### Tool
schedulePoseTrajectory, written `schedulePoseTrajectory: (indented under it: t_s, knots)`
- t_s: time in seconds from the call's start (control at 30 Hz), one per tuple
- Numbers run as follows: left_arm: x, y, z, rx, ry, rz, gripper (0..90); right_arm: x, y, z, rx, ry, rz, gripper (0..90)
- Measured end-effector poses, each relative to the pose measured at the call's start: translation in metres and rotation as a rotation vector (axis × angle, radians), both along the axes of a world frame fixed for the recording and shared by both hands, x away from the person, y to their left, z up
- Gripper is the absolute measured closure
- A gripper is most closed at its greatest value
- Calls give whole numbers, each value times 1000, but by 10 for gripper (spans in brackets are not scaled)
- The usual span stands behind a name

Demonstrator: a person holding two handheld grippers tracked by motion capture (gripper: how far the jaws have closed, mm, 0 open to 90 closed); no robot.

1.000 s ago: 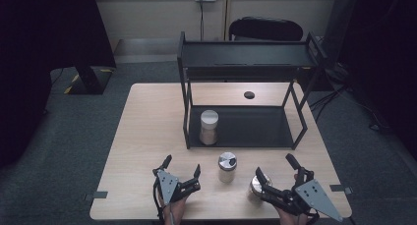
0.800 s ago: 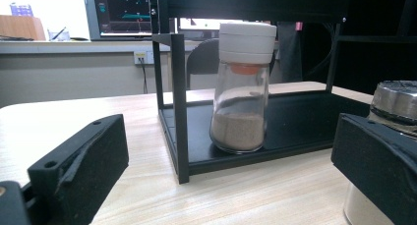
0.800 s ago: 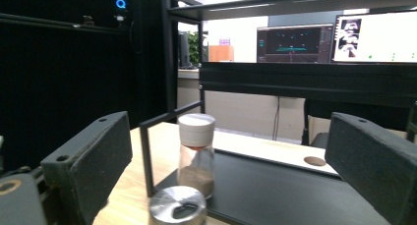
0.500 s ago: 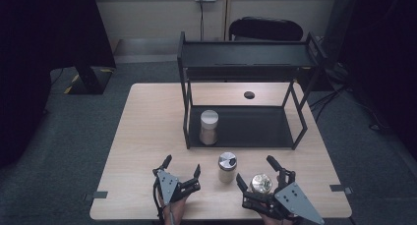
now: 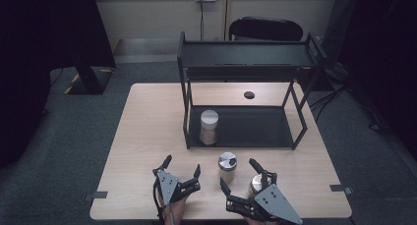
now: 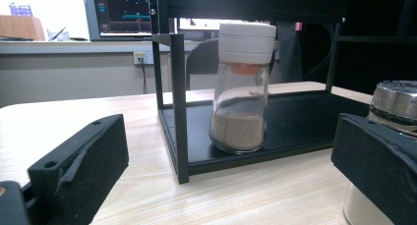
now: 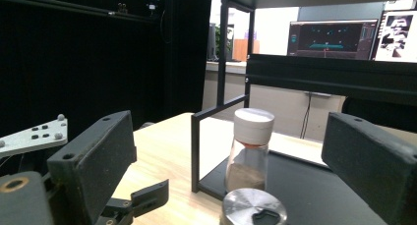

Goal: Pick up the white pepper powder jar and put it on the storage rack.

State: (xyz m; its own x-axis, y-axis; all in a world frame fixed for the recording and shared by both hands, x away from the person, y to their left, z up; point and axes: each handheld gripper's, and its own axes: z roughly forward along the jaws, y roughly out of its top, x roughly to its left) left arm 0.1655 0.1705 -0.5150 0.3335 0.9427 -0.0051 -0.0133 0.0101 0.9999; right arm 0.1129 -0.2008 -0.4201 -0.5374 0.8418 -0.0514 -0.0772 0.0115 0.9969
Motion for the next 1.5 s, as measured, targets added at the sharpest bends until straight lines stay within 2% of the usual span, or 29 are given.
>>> schedulePoseTrajectory:
  t_s: [0.3,0.83,1.1,1.5]
  knots:
    - [0,0,0,0,0,0,2,2,14,-8,8,5,-22,49]
    - [0,0,0,0,0,-1,2,1,37,-21,-20,-2,-72,56]
    - [0,0,0,0,-1,-2,2,4,46,-25,-28,13,-86,64]
    - [0,0,0,-1,-1,-2,2,9,61,-30,-42,20,-147,81]
